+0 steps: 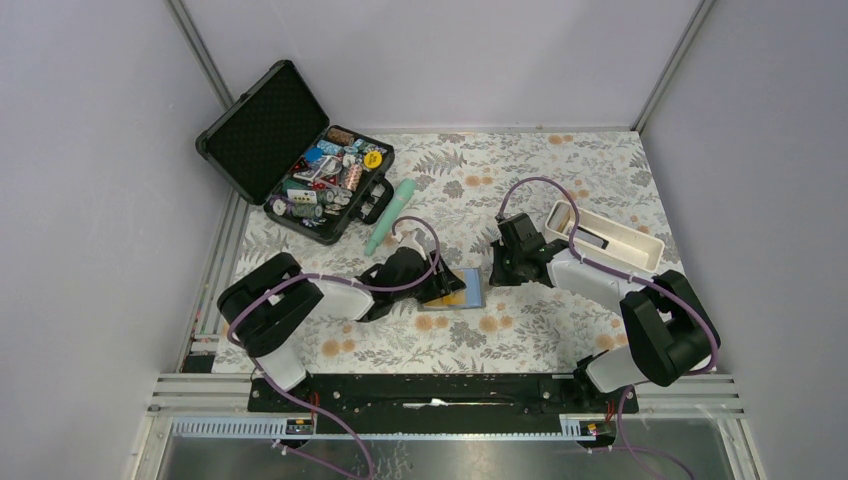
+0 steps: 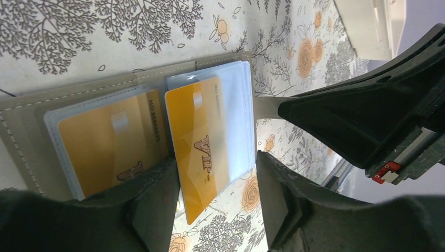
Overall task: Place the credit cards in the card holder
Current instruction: Insert the credit card into the card holder.
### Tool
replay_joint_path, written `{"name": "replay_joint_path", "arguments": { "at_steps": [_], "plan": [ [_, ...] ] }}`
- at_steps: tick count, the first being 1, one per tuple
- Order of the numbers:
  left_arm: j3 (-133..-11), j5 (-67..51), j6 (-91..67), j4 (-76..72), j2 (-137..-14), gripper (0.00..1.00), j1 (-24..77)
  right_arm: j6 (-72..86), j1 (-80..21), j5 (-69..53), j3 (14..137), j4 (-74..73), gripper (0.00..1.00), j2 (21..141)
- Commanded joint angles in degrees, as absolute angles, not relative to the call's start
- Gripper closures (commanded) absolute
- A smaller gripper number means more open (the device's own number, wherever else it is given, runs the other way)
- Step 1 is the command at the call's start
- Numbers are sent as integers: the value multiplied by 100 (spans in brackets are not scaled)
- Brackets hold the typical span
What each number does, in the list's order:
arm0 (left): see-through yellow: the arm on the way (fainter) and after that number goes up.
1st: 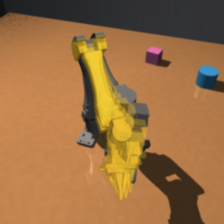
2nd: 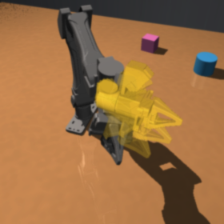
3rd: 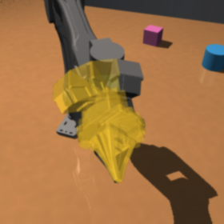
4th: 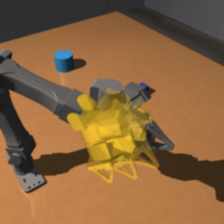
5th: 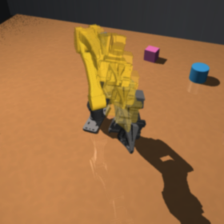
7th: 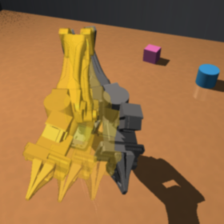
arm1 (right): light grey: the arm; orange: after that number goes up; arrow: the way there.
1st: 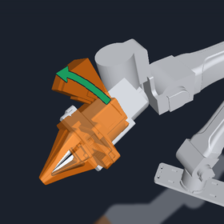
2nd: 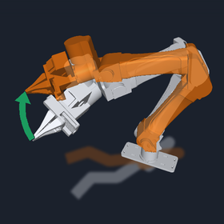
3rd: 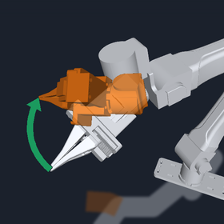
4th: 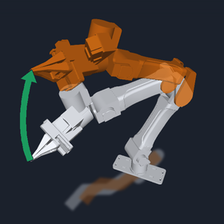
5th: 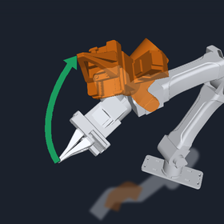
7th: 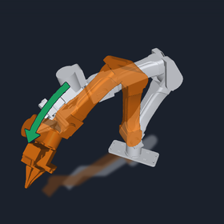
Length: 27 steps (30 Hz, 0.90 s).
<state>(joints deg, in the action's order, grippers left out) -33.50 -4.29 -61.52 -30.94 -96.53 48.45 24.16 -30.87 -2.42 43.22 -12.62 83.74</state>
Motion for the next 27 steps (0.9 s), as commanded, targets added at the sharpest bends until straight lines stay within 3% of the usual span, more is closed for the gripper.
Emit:
{"name": "replay_joint_path", "arguments": {
  "at_steps": [1,12,24,27],
  "plan": [
    [-3577,102,-5714,-1875,-9527,42,4932,2396,-3155,-149,4507,-1339,100,8359],
    [-4128,124,-5582,-1291,-9584,27,5146,2394,-3157,-150,4494,-1337,100,8354],
    [-4268,417,-5621,-728,-9303,2,5256,2385,-3163,-159,4503,-1337,100,8327],
    [-4246,470,-5604,-664,-9215,1,5264,2389,-3164,-141,4500,-1337,100,8315]
  ]
}}
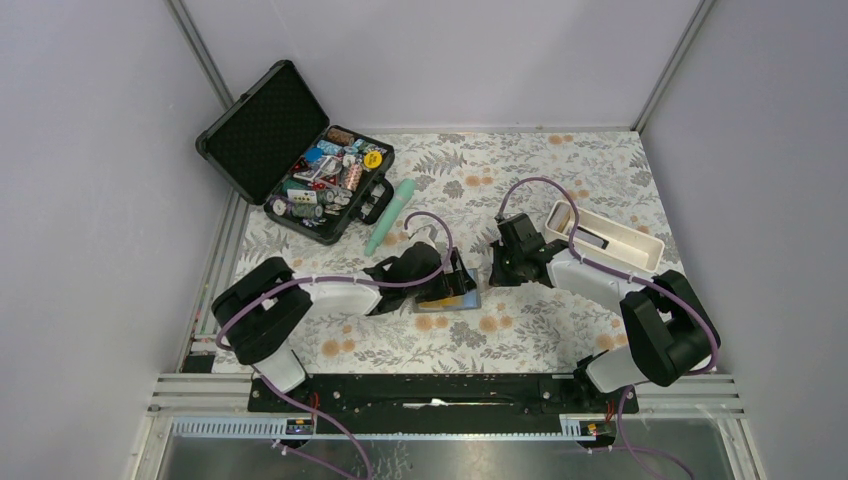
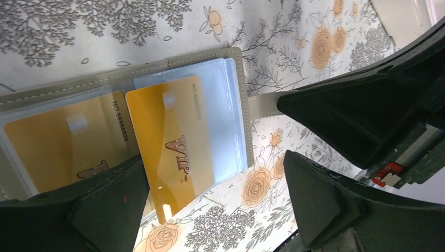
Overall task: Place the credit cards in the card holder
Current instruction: Insert the credit card into the card holder.
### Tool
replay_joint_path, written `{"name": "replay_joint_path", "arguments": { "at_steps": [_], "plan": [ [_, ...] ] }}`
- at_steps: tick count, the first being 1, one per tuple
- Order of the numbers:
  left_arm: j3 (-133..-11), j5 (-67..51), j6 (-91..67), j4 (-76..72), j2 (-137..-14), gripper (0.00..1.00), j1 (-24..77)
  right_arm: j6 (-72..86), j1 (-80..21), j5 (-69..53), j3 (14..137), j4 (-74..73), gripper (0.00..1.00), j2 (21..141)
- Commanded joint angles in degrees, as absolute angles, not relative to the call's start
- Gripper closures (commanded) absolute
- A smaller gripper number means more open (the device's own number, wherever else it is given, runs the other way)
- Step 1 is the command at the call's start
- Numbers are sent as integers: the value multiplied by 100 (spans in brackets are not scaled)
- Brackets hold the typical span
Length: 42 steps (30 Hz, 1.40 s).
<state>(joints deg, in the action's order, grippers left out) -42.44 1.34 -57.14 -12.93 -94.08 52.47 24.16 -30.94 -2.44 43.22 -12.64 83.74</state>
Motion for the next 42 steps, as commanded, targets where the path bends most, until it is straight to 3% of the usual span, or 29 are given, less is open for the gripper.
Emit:
{"name": "replay_joint_path", "arguments": {
  "at_steps": [1,11,42],
  "plan": [
    [-4252,466,-5607,-651,-9195,1,5267,2386,-3164,-141,4507,-1336,100,8317],
    [-4548,933,-5449,-36,-9103,2,5481,2391,-3164,-145,4512,-1377,100,8314],
    [-5413,677,-5302,652,-9620,1,5758,2428,-3190,-45,4463,-1391,100,8225]
  ]
}}
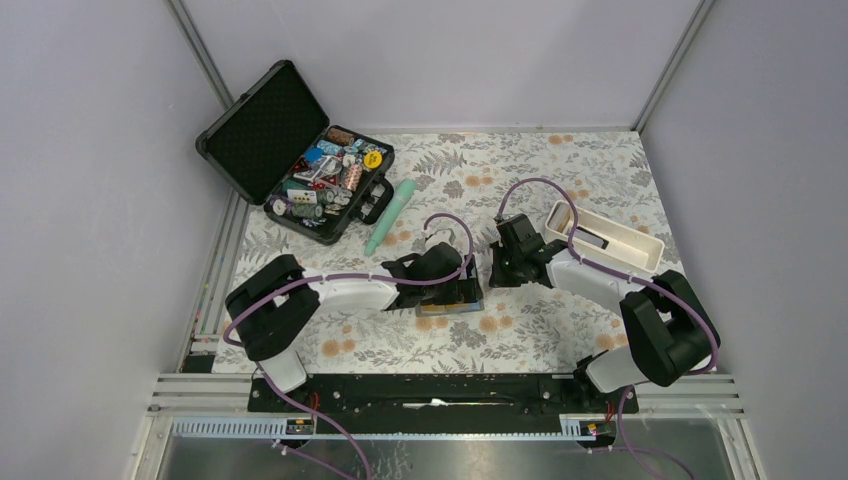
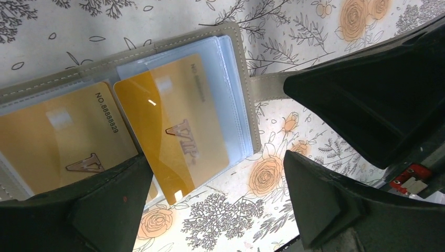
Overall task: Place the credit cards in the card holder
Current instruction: Insert the credit card into the card holder.
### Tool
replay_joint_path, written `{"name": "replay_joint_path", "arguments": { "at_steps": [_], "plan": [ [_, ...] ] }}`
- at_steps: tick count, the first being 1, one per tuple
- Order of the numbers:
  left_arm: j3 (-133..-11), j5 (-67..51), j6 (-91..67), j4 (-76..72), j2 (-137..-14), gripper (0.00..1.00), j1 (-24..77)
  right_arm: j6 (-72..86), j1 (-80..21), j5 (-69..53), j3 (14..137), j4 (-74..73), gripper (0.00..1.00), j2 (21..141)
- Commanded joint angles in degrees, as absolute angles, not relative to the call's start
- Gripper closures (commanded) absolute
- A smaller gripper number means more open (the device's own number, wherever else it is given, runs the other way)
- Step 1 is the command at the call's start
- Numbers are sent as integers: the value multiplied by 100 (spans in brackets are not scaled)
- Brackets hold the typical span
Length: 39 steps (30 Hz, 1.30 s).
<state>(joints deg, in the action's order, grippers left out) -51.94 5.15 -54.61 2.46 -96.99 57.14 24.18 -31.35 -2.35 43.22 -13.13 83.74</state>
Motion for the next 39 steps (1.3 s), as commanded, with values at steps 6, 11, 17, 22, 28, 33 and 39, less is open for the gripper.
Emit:
{"name": "replay_joint_path", "arguments": {
  "at_steps": [6,11,17,22,28,33,39],
  "plan": [
    [-5466,906,-5182,1022,-9364,1,5757,2433,-3190,-27,4459,-1428,100,8155],
    [-5537,885,-5156,1144,-9411,1,5757,2422,-3190,-27,4469,-1454,100,8128],
    [-5484,680,-5207,873,-9489,1,5757,2424,-3190,-26,4458,-1457,100,8133],
    [-5458,624,-5245,670,-9591,1,5757,2420,-3190,-28,4456,-1455,100,8122],
    [-5464,499,-5335,552,-9781,1,5757,2428,-3191,-31,4454,-1453,100,8106],
    [-5423,407,-5425,325,-9864,1,5758,2432,-3190,-53,4434,-1457,100,8121],
    [-5362,439,-5493,138,-9837,1,5757,2438,-3186,-80,4421,-1453,100,8129]
  ]
}}
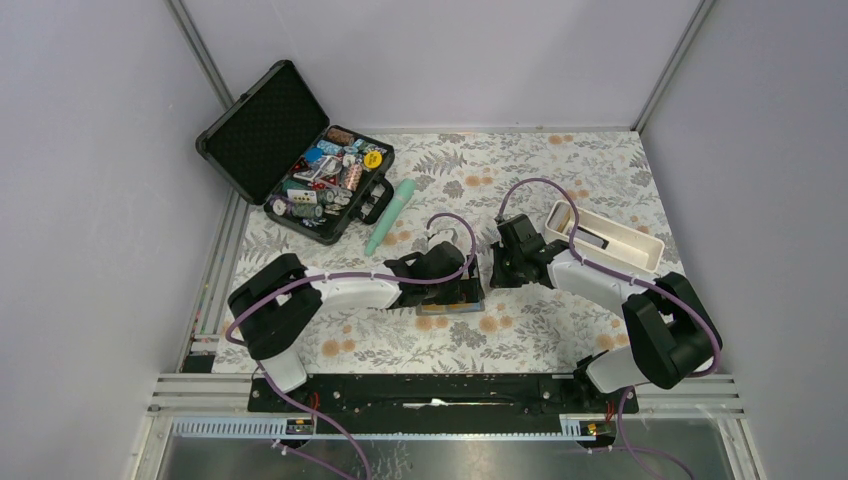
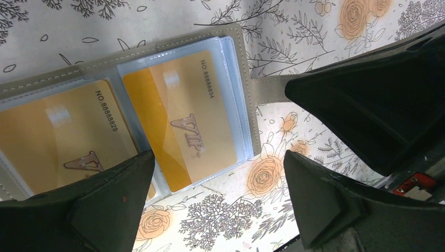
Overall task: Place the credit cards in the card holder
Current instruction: Insert the credit card into the card holder.
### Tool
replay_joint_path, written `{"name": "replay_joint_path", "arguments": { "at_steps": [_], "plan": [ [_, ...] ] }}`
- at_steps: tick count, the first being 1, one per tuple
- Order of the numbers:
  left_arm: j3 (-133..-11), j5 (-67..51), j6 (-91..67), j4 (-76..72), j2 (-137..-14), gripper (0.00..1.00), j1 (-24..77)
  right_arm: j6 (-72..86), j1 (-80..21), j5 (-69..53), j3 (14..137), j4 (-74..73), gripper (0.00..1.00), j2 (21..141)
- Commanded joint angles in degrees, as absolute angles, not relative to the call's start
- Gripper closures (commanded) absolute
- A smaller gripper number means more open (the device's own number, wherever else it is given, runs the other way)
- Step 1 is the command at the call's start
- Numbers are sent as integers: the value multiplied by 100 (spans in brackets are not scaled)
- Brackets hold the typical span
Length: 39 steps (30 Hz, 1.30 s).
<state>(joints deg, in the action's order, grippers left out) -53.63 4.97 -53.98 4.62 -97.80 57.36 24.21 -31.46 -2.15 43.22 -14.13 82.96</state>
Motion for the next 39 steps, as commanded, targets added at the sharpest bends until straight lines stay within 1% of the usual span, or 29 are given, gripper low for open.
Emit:
{"name": "replay_joint_path", "arguments": {
  "at_steps": [1,17,26,29,31,33,39],
  "plan": [
    [-5374,444,-5493,118,-9834,1,5757,2444,-3190,-82,4421,-1451,100,8140],
    [-5657,440,-5365,155,-9862,1,5757,2453,-3208,-101,4421,-1446,100,8173],
    [-5599,528,-5356,23,-9713,1,5792,2452,-3217,-91,4438,-1441,100,8199],
    [-5563,487,-5357,-57,-9738,4,5801,2439,-3217,-81,4447,-1449,100,8207],
    [-5549,398,-5353,-241,-9768,9,5802,2444,-3211,-86,4447,-1444,100,8216],
    [-5611,328,-5340,-250,-9846,12,5809,2447,-3215,-93,4447,-1442,100,8231],
    [-5738,278,-5326,-181,-9961,13,5854,2438,-3213,-96,4449,-1447,100,8245]
  ]
}}
